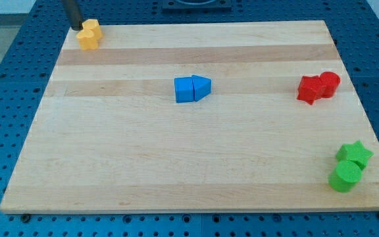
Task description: Push the yellow hexagon to the center left
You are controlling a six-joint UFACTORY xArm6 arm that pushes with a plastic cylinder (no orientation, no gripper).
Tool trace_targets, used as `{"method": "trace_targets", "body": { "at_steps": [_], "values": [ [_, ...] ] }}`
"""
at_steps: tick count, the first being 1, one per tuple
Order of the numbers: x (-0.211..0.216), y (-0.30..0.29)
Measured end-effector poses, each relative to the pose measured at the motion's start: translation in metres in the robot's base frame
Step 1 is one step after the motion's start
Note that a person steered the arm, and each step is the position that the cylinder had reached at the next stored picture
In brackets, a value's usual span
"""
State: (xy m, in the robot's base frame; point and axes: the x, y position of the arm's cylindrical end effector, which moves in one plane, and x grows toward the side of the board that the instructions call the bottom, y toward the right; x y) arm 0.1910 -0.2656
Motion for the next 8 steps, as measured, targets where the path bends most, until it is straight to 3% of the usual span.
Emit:
{"method": "trace_targets", "body": {
  "at_steps": [3,4,5,8],
  "values": [
    [0.028,0.125],
    [0.027,0.106],
    [0.001,0.104],
    [0.011,0.06]
  ]
}}
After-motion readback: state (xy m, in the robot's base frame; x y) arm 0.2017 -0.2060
